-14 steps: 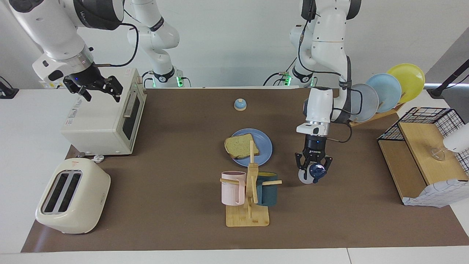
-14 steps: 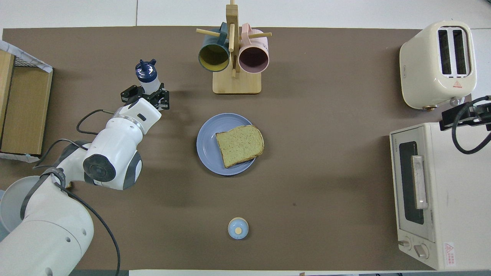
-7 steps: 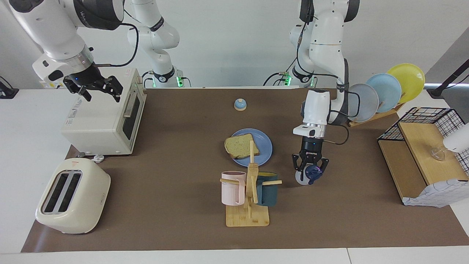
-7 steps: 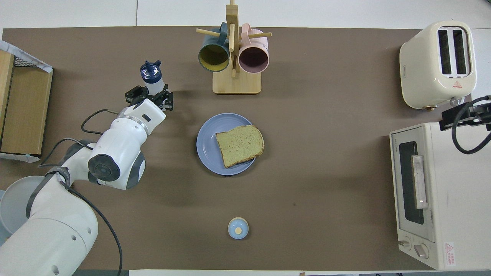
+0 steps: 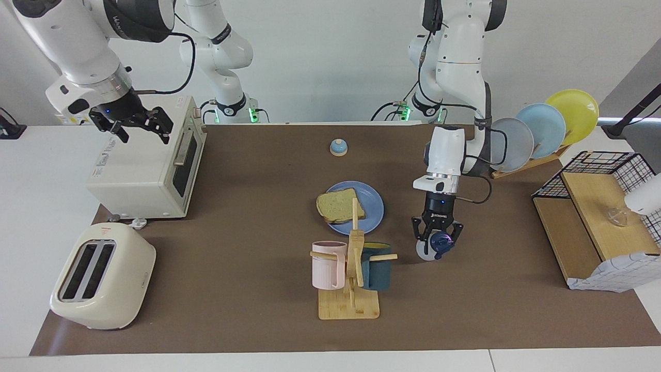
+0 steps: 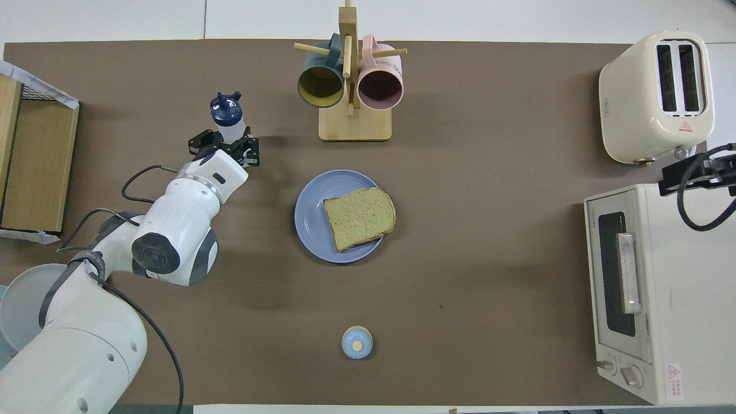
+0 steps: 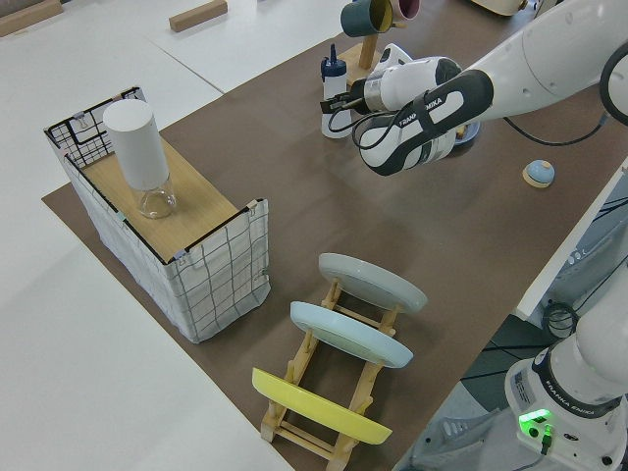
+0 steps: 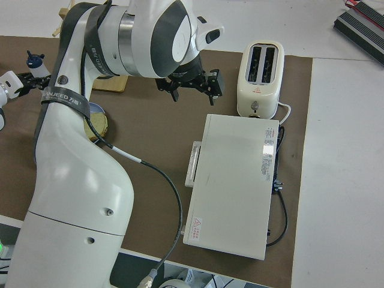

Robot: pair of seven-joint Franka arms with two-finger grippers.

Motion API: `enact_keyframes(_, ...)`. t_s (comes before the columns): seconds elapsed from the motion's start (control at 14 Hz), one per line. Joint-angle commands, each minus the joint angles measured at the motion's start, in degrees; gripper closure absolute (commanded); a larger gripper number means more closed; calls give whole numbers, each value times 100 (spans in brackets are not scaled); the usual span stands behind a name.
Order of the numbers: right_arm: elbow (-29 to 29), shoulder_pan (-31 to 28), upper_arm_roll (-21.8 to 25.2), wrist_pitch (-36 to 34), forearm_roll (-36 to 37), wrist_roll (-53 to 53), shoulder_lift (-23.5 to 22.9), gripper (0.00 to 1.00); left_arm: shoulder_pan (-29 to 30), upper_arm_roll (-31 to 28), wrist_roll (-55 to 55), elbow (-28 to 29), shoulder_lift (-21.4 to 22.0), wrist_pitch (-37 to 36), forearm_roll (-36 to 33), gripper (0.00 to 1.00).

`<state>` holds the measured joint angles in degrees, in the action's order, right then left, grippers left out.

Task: Put bread on plate and add seasoning
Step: 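Lower the upright shaker onto the table beside the mug stand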

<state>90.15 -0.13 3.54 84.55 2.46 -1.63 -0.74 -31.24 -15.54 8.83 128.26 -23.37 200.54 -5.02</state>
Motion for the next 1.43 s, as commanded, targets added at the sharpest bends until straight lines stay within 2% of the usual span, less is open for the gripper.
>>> enact_keyframes(0.0, 82, -23, -3, 53, 9, -118, 74, 0, -49, -37, 40, 322, 8, 20, -17, 57)
enact_keyframes(0.07, 82, -23, -2, 53, 9, -118, 74, 0, -57, -37, 49, 331, 8, 20, -17, 50)
enact_keyframes(0.21, 82, -23, -11, 53, 9, -118, 75, 0, -48, -37, 57, 340, 8, 20, -17, 29)
enact_keyframes(0.29, 82, -23, -11, 53, 9, -118, 74, 0, -48, -37, 66, 357, 17, 20, -17, 14)
enact_keyframes(0.43, 82, -23, -3, 53, 9, -118, 74, 0, -49, -37, 66, 419, 34, 20, -17, 0)
enact_keyframes(0.86, 82, -23, -11, 53, 9, -118, 74, 0, -40, -37, 58, 524, 78, 20, -8, 0)
enact_keyframes(1.35, 82, -23, -11, 53, 9, -118, 75, 0, 4, -46, 14, 901, 578, -6, -17, 0)
